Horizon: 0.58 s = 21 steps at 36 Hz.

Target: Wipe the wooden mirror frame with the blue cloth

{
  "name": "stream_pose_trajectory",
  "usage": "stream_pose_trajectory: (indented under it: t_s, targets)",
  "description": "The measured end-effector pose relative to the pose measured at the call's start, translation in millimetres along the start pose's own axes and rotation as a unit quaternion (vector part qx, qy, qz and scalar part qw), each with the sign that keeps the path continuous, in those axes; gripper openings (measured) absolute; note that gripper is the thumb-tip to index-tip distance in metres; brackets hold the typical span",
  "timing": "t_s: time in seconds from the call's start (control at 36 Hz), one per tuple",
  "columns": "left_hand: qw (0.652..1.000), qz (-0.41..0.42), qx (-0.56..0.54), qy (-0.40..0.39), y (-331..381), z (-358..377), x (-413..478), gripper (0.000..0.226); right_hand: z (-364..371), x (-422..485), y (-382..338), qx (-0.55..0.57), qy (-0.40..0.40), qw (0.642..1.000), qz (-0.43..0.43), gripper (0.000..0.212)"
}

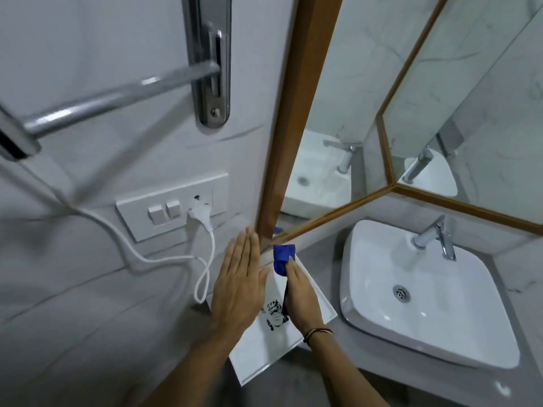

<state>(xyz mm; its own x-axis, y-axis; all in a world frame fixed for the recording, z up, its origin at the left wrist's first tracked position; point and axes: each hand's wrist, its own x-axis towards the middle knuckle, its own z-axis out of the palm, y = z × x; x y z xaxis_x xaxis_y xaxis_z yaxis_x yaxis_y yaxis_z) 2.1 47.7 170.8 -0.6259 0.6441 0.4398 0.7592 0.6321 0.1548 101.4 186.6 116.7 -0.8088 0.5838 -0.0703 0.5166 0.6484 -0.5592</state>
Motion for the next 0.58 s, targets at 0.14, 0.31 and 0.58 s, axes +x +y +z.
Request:
stream_pose_trajectory:
  t_s: [0.14, 0.31, 0.58]
  targets:
    - [0.992, -0.013, -0.009, -0.126, -13, 51, -66, 0.077, 37, -9, 19, -0.030, -0.047, 0.998, 0.017, 0.057]
    - [0.974, 0.005, 0.013, -0.226, -22, 105, -107, 0.079, 106, -19, 48, -0.067, -0.170, 0.982, 0.043, 0.066]
    - [0.954, -0.007, 0.014, -0.301, -36, 111, -123, 0.083, 117, -38, 55, -0.168, -0.125, 0.977, 0.035, 0.084]
